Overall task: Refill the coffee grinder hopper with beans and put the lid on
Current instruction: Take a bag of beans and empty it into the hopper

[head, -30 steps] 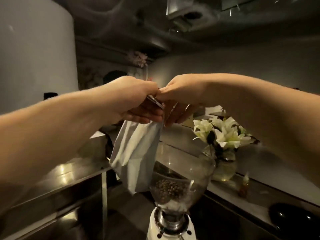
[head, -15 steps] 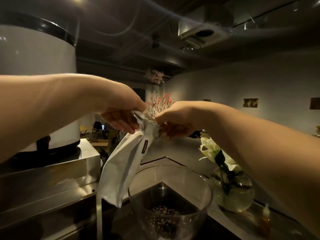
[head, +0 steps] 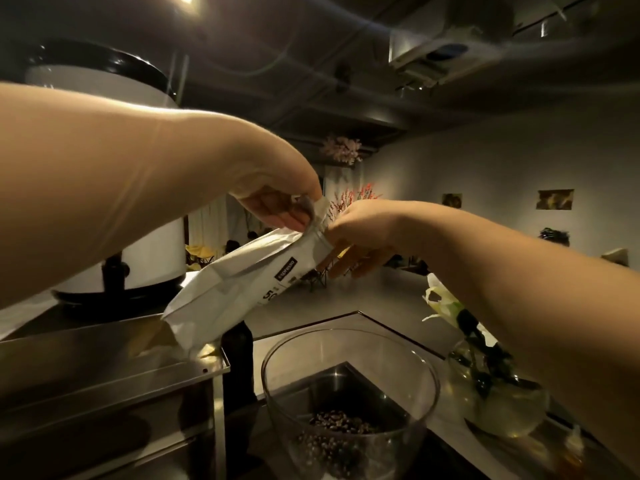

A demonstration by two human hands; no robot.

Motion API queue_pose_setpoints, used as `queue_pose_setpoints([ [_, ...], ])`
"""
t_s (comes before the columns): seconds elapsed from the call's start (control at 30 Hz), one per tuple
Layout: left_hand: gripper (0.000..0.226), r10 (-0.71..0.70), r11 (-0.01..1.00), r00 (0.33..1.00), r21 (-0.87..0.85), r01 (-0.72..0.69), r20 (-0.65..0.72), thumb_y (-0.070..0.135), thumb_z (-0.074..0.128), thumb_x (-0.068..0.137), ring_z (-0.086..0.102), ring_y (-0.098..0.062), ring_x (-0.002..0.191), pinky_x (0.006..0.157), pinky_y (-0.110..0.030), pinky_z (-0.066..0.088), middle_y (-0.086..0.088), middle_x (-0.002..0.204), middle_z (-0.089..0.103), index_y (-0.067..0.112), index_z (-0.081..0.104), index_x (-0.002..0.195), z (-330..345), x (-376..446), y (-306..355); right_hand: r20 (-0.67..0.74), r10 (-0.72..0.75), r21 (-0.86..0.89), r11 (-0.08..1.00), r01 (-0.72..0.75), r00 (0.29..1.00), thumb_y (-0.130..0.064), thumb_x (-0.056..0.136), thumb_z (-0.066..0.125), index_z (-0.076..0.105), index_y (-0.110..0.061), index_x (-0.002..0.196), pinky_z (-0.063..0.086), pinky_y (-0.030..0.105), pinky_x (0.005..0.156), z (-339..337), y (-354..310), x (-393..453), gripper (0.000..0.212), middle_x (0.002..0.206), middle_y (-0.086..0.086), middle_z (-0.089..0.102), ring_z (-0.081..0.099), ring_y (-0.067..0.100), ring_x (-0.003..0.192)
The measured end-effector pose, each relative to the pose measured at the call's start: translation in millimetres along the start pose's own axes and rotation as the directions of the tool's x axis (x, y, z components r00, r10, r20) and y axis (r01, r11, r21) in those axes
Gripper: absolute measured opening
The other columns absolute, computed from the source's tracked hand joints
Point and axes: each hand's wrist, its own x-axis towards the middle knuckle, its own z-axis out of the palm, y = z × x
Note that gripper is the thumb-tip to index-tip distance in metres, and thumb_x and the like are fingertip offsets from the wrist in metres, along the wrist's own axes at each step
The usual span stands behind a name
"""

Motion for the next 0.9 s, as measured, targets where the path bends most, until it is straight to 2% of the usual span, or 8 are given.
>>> queue_pose_setpoints([
  [0.13,0.042,0.011,1.000,1.000,-0.025,-0.011,-0.012,0.023,0.074,0.100,0.067,-0.012,0.042,0.045,-0.021,0.056,-0.003,0.061,0.074,0.009,0.082,0.061,-1,4,-12,0.073,0.119,0.051,0.991,-0.122,0.990,-0.053,0.109,0.055,0.072,-0.017,0.119,0.062,0.040,0.083,1,15,-9,0.041,0.103,0.004,0.087,0.086,0.023,0.094],
  [0.27,0.066,0.071,0.997,0.997,0.006,-0.071,-0.003,0.019,0.067,0.102,0.055,-0.010,0.034,0.045,-0.018,0.051,0.001,0.047,0.061,0.015,0.067,0.036,11,7,-17,0.212,0.065,0.029,0.997,-0.073,0.975,-0.039,0.110,0.059,0.073,-0.013,0.123,0.066,0.041,0.086,12,13,-10,0.032,0.113,0.005,0.086,0.084,0.022,0.104],
  [0.37,0.048,0.161,0.983,0.987,-0.086,-0.161,-0.007,0.023,0.066,0.101,0.053,-0.009,0.034,0.043,-0.018,0.051,0.001,0.046,0.058,0.015,0.069,0.053,14,-1,-13,0.318,-0.071,0.209,0.978,0.003,0.945,-0.021,0.101,0.065,0.070,-0.010,0.132,0.067,0.038,0.085,16,9,-11,0.033,0.129,0.014,0.080,0.079,0.022,0.111],
  [0.5,0.019,0.294,0.931,0.955,-0.210,-0.298,-0.050,0.030,0.075,0.096,0.061,-0.008,0.039,0.050,-0.022,0.058,0.005,0.050,0.066,0.012,0.074,0.091,19,-25,-19,0.292,-0.062,0.176,0.984,0.010,0.955,-0.035,0.104,0.063,0.066,-0.010,0.142,0.066,0.036,0.091,23,13,-2,0.045,0.139,0.016,0.075,0.076,0.019,0.118],
  [0.57,0.042,0.357,0.892,0.929,-0.260,-0.369,-0.091,0.050,0.078,0.092,0.076,-0.007,0.057,0.065,-0.029,0.066,0.007,0.067,0.079,0.016,0.070,0.115,23,-34,-30,0.230,0.014,0.138,0.989,-0.047,0.973,-0.039,0.109,0.057,0.069,-0.011,0.137,0.065,0.038,0.090,26,22,3,0.041,0.131,0.011,0.080,0.079,0.018,0.113],
  [0.63,0.071,0.515,0.846,0.838,-0.048,-0.531,-0.183,0.083,0.066,0.080,0.079,0.000,0.082,0.078,-0.028,0.064,0.014,0.092,0.082,0.032,0.060,0.129,27,-47,-59,0.220,0.062,0.076,0.994,-0.080,0.974,-0.044,0.110,0.054,0.075,-0.014,0.129,0.063,0.039,0.092,28,32,4,0.041,0.122,0.003,0.084,0.080,0.017,0.112],
  [0.73,0.071,0.712,0.702,0.645,0.279,-0.655,-0.278,0.100,0.045,0.076,0.061,0.020,0.106,0.083,-0.015,0.048,0.030,0.112,0.068,0.051,0.057,0.126,33,-59,-116,0.217,0.072,0.077,0.993,-0.091,0.974,-0.056,0.109,0.051,0.079,-0.019,0.123,0.061,0.036,0.089,26,51,1,0.048,0.113,-0.002,0.085,0.082,0.013,0.104],
  [0.9,0.056,0.662,0.741,0.682,0.134,-0.658,-0.310,0.094,0.055,0.074,0.053,0.033,0.109,0.081,-0.008,0.042,0.045,0.122,0.062,0.054,0.070,0.110,47,-58,-187,0.195,0.091,0.146,0.982,-0.121,0.977,-0.060,0.107,0.050,0.082,-0.023,0.121,0.061,0.035,0.089,16,76,-15,0.051,0.112,0.000,0.085,0.082,0.012,0.100],
])
